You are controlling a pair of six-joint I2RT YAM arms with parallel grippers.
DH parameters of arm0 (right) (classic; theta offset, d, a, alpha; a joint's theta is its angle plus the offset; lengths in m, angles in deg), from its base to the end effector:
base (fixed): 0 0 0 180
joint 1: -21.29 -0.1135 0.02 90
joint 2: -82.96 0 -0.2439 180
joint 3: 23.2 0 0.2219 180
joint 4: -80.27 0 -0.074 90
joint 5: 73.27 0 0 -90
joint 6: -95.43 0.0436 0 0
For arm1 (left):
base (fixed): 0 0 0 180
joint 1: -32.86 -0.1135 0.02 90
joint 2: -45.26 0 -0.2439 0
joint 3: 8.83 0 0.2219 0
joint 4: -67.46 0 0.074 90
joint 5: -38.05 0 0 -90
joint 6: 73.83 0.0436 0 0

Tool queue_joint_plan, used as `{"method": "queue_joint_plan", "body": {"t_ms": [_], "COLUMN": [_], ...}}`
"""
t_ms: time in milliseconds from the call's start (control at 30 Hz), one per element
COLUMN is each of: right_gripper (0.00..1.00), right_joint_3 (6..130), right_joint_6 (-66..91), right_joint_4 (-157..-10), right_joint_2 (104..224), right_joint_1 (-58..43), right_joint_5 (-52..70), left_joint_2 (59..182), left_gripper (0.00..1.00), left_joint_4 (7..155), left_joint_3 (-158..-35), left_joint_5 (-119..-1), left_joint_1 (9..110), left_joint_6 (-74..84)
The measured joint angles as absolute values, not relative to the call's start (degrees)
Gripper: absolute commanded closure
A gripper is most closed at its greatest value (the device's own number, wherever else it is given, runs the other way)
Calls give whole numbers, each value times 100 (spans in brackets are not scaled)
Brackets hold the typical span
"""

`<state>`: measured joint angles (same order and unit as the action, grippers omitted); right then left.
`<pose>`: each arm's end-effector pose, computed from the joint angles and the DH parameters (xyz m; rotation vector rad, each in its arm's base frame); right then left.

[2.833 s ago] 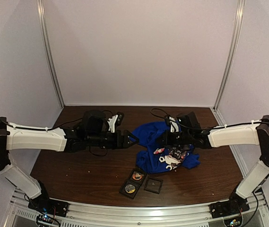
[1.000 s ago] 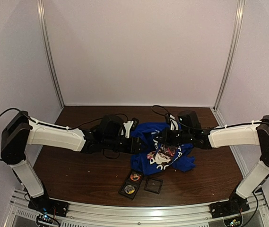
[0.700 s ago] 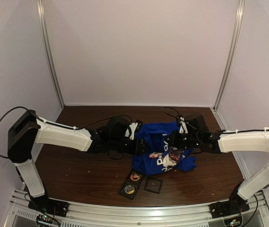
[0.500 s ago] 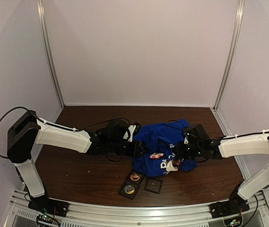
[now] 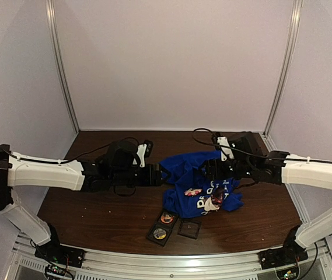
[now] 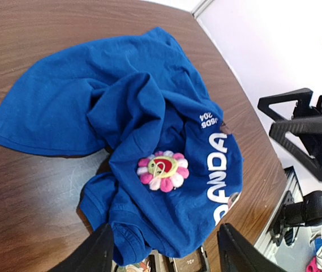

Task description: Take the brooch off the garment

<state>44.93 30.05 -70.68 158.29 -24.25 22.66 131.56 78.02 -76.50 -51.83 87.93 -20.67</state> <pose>0.1944 0.1917 0.2522 -0.3516 2.2310 0.5619 0.1817 -0.2600 0.2287 0.3521 2.2034 -0.9396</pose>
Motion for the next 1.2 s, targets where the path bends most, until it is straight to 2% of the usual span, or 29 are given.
{"method": "queue_joint_plan", "body": {"t_ms": [200,400,633,833,933,1067,1200], "right_gripper": [29,29,31,40,51,77,88], "right_joint_3": [5121,5254,5418,5448,5451,5451,5448], "right_joint_6": [2161,1610,1243,1057,1055,1151,1287], "right_joint_4": [-6655,-6443,-6447,-6574,-6653,-6775,-6898], "right_joint_2": [17002,17925,18419,18559,18618,18644,18642], "right_joint_1": [-2967,-3162,-3162,-3169,-3169,-3171,-3171], "right_joint_5": [2268,2430,2832,3147,3278,3379,3492], "left_joint_2": [12848,12587,12356,12264,12262,12262,12260], "left_gripper": [27,26,26,26,26,26,26], "left_joint_4": [7988,8038,8075,8119,8121,8121,8134], "left_joint_3": [-7443,-7040,-6732,-6684,-6684,-6684,-6684], "left_joint_5": [-5013,-4973,-4925,-4903,-4892,-4884,-4873], "left_joint_1": [8793,8732,8690,8671,8653,8647,8647], "left_joint_6": [-2244,-2446,-2607,-2653,-2671,-2675,-2673]}}
